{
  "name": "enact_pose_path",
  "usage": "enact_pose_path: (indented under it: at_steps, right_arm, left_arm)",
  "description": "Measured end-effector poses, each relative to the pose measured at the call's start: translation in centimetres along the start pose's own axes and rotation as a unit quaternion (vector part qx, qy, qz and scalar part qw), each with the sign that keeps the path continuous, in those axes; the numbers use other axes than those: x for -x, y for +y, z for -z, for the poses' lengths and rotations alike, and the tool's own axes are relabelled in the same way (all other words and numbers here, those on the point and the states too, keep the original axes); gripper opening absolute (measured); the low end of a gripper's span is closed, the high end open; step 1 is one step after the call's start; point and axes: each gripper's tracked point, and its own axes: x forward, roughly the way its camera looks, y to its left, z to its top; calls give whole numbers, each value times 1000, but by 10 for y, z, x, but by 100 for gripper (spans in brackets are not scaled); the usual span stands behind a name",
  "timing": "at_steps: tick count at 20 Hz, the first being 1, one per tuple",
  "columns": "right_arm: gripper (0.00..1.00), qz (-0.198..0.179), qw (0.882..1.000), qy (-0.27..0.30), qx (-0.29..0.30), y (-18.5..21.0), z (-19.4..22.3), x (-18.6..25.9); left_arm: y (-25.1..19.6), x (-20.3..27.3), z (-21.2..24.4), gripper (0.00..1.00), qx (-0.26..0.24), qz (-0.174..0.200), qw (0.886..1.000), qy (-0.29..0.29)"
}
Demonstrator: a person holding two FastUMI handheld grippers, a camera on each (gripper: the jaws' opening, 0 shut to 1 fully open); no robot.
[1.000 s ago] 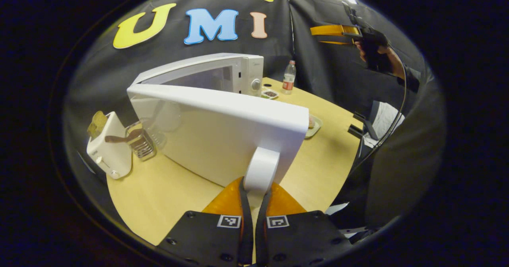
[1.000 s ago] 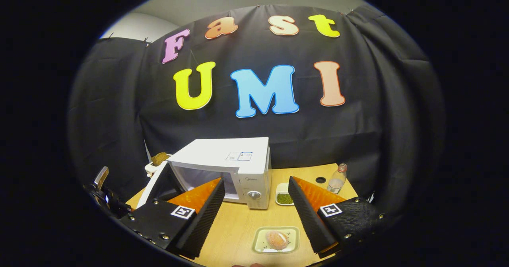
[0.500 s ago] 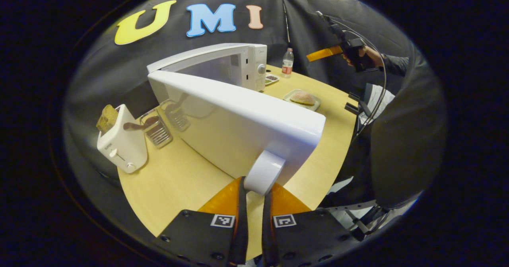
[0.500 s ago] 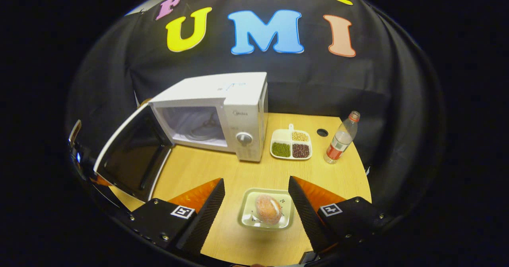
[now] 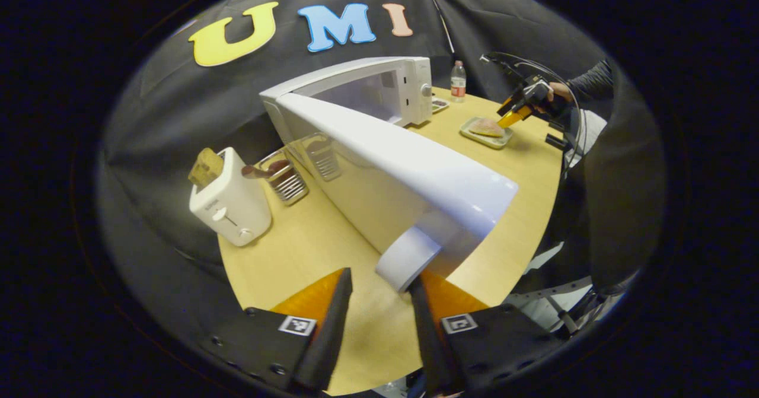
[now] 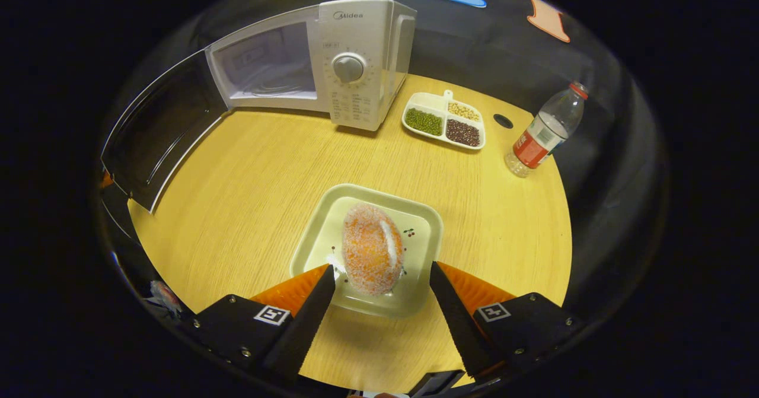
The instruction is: Open the microwave oven with the left hand, put the food in, and close the microwave oven.
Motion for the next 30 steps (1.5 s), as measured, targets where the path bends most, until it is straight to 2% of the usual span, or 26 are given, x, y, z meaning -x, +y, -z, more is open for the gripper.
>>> enact_pose_path:
  at_steps: [1,2,3,4,5,6,8,9,11,12,13,14,15,16,18,21,22,24,27,30]
  right_arm:
    - [99,0,1000,4,-2,0,1,-7]
    - [98,-3,1000,8,-7,0,-1,-14]
    - [99,-5,1000,12,-14,0,-2,-21]
    - [99,-8,1000,17,-19,0,-2,-26]
    - [94,-12,999,24,-24,0,-1,-32]
    - [96,-18,999,28,-29,1,0,-36]
    - [93,-33,998,33,-38,6,0,-42]
    - [82,-33,998,38,-39,7,2,-41]
    - [72,-36,998,33,-32,6,0,-41]
    - [72,-32,999,32,-28,3,-1,-38]
    - [63,-35,999,27,-26,4,-2,-36]
    - [63,-39,999,18,-25,5,-5,-31]
    - [65,-38,999,8,-19,4,-9,-25]
    - [65,-34,999,-4,-6,2,-13,-17]
    - [65,-27,999,-29,25,2,-22,1]
    - [65,-8,994,-76,78,3,-45,32]
    - [65,-3,991,-94,97,5,-56,41]
    - [63,10,981,-135,141,11,-80,59]
    - [65,22,961,-194,195,31,-116,75]
    - [65,36,933,-249,257,56,-153,86]
  left_arm:
    - [0,1,3,80,6,-4,1000,0]
    - [2,4,5,82,9,-14,1000,-1]
    - [3,5,8,97,13,-23,1000,-3]
    - [2,13,9,99,23,-31,999,-6]
    - [1,19,10,98,35,-40,999,-9]
    - [-1,28,12,98,48,-51,997,-13]
    - [-5,54,7,98,76,-86,993,-33]
    - [-4,69,-3,98,98,-114,987,-56]
    - [-3,101,-32,98,157,-178,963,-125]
    - [-1,123,-50,99,184,-215,945,-163]
    - [1,144,-70,98,204,-250,925,-199]
    - [-2,165,-88,98,223,-280,905,-231]
    - [-8,180,-107,96,238,-300,887,-259]
    - [-19,189,-129,98,244,-309,875,-283]
    - [-33,201,-166,97,243,-329,855,-320]
    - [-46,203,-217,97,234,-341,842,-346]
    - [-45,205,-234,97,235,-349,834,-357]
    - [-44,209,-261,98,239,-352,826,-370]
    - [-44,220,-288,97,226,-352,826,-377]
    - [-42,225,-300,96,216,-358,829,-371]
